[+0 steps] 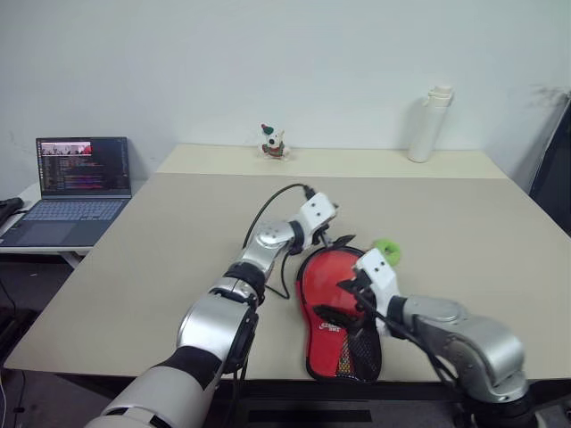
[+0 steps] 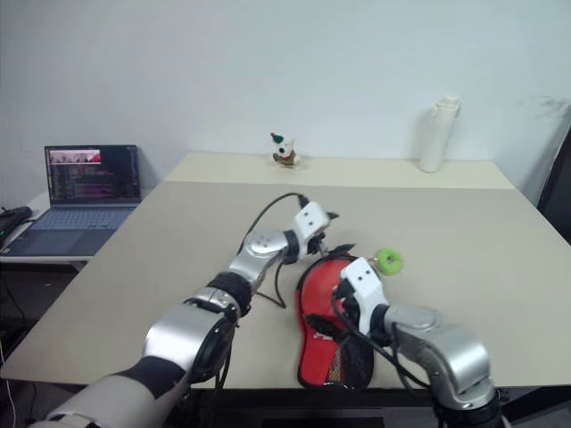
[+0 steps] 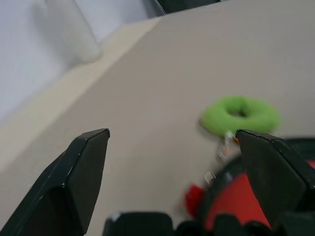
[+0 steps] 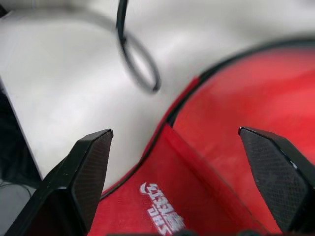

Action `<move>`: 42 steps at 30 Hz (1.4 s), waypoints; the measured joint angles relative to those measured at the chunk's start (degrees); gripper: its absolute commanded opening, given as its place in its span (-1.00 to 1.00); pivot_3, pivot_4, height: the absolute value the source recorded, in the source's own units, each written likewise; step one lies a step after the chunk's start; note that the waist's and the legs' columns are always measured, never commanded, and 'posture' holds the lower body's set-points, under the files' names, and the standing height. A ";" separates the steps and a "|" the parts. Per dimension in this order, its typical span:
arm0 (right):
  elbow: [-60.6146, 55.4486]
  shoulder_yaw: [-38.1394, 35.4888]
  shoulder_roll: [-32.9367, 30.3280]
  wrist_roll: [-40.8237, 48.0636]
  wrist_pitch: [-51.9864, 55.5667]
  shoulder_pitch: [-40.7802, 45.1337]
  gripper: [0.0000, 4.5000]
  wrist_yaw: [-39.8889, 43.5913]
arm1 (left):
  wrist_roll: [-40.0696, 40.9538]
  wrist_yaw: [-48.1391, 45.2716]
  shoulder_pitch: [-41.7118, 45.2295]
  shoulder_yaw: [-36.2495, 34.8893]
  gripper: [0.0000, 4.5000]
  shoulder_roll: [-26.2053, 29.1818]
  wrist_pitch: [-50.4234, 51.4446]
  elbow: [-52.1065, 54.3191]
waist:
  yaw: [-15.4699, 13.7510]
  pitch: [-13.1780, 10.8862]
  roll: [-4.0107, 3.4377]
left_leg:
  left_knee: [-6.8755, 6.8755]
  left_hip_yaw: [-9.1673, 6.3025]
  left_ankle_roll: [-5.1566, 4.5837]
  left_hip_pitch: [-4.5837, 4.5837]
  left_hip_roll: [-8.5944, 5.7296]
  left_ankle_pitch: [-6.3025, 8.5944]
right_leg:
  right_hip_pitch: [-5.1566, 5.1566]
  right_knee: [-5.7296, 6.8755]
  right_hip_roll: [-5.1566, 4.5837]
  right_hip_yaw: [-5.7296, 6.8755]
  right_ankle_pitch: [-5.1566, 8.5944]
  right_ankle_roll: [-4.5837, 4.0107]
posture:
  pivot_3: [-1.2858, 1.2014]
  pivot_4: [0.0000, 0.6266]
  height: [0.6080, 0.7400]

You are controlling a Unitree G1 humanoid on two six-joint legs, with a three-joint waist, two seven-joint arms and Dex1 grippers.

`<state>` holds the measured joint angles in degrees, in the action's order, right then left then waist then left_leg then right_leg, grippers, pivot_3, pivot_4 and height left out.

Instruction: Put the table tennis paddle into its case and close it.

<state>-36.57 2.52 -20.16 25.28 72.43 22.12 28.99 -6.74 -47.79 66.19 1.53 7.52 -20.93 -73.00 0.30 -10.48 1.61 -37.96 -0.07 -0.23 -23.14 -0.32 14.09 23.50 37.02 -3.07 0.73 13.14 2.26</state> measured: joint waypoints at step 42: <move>60.86 -2.42 -2.84 -17.36 -33.58 18.08 -0.99 -4.55 | 0.84 -19.15 -11.82 12.86 1.00 2.13 9.04 17.76 | -0.09 0.09 -0.06 | -0.01 0.11 -0.02 0.21 -0.01 0.00 | -0.22 0.05 0.00 -0.13 -0.02 -0.03 | 0.03 -0.52 1.00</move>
<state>24.29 0.09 -23.00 7.92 38.85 40.20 24.44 -5.90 -66.94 54.37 14.39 9.65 -11.89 -55.24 0.21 -10.39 1.55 -37.97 0.04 -0.25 -22.93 -0.32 14.08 23.28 37.07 -3.07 0.61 13.12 2.22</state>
